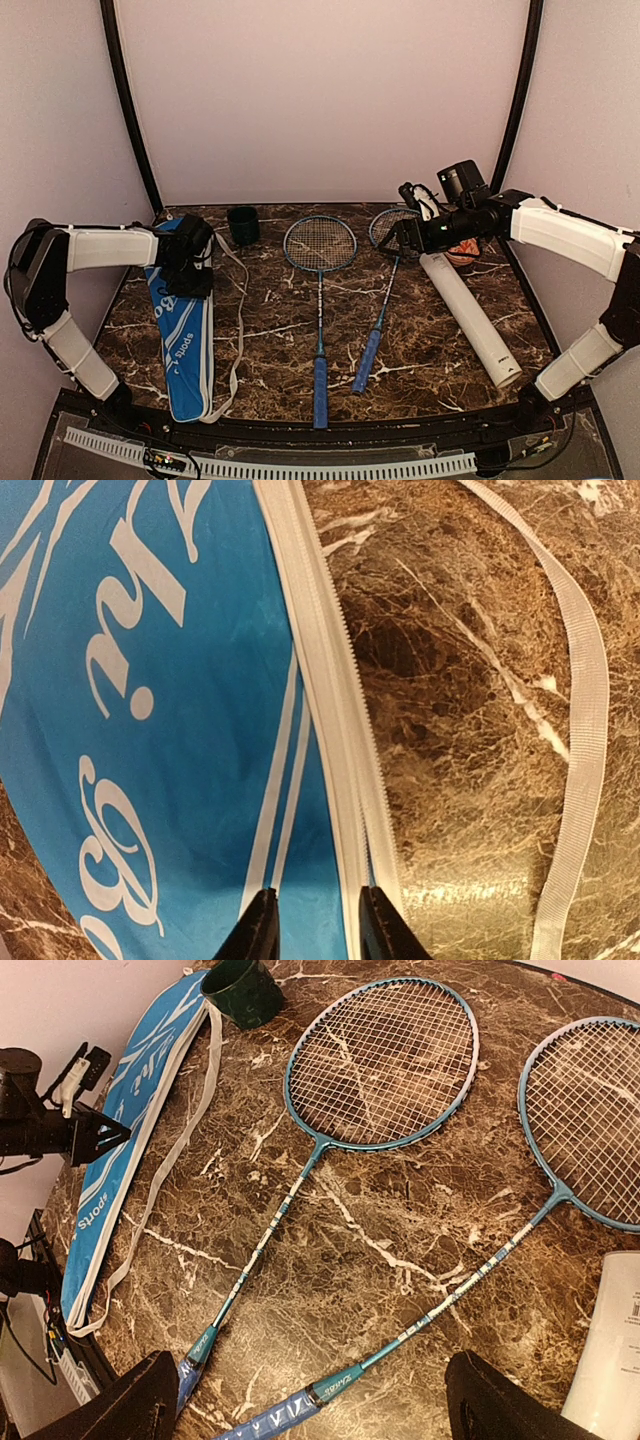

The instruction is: Pack up the badminton gear

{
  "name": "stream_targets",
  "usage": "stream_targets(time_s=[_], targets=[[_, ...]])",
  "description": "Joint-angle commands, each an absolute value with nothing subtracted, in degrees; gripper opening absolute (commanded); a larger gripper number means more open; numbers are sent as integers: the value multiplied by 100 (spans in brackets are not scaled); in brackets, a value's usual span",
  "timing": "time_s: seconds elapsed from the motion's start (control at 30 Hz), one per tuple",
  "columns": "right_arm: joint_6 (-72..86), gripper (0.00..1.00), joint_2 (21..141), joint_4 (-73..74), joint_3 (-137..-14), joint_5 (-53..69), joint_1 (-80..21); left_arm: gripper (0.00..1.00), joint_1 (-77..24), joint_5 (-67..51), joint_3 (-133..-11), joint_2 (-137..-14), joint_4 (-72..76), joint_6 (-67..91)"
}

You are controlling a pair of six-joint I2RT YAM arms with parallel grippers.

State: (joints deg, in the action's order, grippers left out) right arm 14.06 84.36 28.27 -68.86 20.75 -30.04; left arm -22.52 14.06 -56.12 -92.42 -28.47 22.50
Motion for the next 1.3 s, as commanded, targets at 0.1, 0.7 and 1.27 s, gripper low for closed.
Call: stream_targets(time_s=[0.1, 0.7, 1.27], targets=[[1381, 94, 8432, 2728, -6908, 2004, -3057, 27, -2281, 1390, -5553, -9546, -2841, 2207], [1414, 94, 8576, 2668, -6948, 2086, -3051, 29, -2328, 1144, -5647, -9727, -2660, 2141], [1433, 94, 8639, 2616, -6935, 2127, -3067, 35, -2323, 999, -5764, -9735, -2580, 2125]])
